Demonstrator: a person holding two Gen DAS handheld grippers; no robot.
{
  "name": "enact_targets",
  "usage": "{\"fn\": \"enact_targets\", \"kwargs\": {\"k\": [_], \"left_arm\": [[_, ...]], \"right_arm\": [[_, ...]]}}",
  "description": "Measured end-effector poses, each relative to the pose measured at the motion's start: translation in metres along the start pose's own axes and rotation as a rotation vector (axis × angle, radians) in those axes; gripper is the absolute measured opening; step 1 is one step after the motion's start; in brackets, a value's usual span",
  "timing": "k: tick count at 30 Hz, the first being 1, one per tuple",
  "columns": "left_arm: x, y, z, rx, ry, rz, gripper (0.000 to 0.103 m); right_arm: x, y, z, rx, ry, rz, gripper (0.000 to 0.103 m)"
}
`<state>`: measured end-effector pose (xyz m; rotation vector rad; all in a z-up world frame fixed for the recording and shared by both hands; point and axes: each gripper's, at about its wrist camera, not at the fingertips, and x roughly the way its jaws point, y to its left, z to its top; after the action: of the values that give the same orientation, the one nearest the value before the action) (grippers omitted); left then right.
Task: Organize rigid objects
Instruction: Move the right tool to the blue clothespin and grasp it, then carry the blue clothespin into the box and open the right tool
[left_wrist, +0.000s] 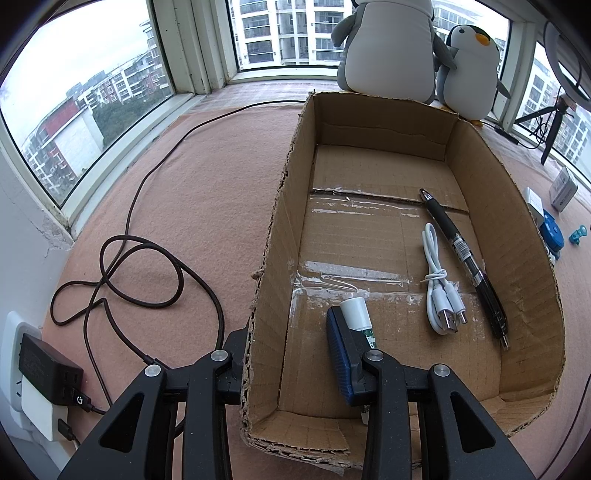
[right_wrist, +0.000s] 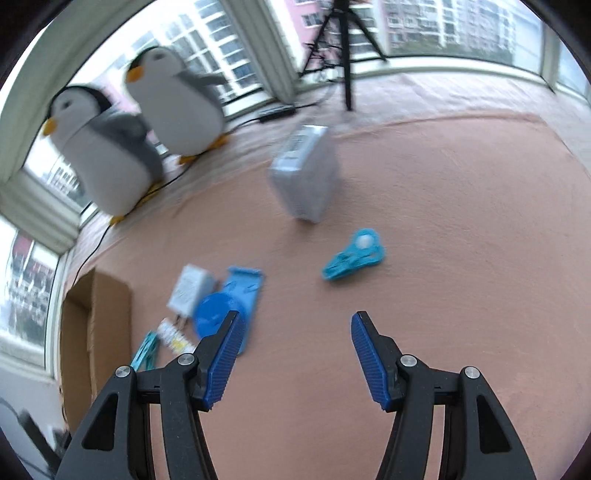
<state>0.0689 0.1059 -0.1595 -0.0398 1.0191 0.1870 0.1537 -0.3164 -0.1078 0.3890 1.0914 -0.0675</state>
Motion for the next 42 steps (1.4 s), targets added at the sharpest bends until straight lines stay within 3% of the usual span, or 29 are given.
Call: {"fn": "enact_targets", "kwargs": {"k": [4,15,23,32,35,42], "left_arm": [[0.000,0.000,0.000,0.000,0.000,0.000,0.037],[0.001,0.002,0.002,-0.005,-0.001,-0.003,0.037],[0.001,0.002,0.001,-0.005,-0.001,-0.004,0.036],[0.001,0.002,0.001,-0.003,-0.001,-0.003,0.037],[0.001,0.002,0.002,-0.003,-0.001,-0.004,0.037],[0.001,0.002,0.001,-0.004,-0.002,-0.003,0.037]], "right_arm": [[0.011,-0.014,0.015,0.054,0.006,-0.044,0.057],[0.044,-0.030,0.040,0.188,0.058,-0.060,0.055],[0.059,-0.024,0.047,0.179,0.079,-0.092,0.050],[0.061,-0.014,0.050,0.108,0.091,-0.133,0.018],[0.061,-0.012,0.047,0.077,0.091,-0.130,0.013],[0.056,-0.013,0.037,0.024,0.100,-0.088,0.012]]}}
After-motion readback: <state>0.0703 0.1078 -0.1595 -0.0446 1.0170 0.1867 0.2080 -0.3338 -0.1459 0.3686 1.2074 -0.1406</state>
